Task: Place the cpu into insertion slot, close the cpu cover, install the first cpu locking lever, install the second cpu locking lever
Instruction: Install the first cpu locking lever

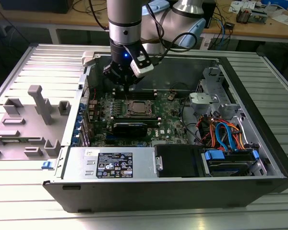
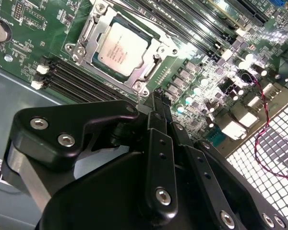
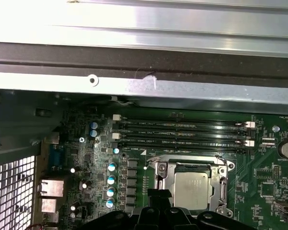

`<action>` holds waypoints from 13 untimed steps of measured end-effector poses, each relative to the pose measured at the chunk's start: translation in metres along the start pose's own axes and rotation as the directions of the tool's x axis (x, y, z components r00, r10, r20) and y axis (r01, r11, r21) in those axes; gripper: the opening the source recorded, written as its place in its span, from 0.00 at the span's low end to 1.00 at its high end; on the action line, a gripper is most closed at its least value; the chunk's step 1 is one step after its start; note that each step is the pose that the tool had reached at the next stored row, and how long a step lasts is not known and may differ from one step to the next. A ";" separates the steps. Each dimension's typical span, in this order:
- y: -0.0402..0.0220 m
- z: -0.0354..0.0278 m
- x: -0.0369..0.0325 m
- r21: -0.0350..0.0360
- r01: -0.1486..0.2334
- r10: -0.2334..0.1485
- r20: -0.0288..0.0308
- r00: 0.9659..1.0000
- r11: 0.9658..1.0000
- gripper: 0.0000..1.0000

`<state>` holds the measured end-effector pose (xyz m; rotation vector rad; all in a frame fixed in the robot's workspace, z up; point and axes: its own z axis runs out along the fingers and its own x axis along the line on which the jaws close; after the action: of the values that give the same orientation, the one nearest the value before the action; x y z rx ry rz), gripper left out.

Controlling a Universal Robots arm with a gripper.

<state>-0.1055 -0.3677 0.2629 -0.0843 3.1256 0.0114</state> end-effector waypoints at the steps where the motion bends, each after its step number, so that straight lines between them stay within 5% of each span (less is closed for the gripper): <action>1: 0.0000 0.0000 0.0000 0.000 0.000 0.000 0.000 1.000 1.000 0.11; 13: 0.0003 -0.0001 0.0055 0.000 0.000 0.000 0.000 1.000 1.000 0.11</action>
<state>-0.1110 -0.3676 0.2629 -0.0841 3.1255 0.0115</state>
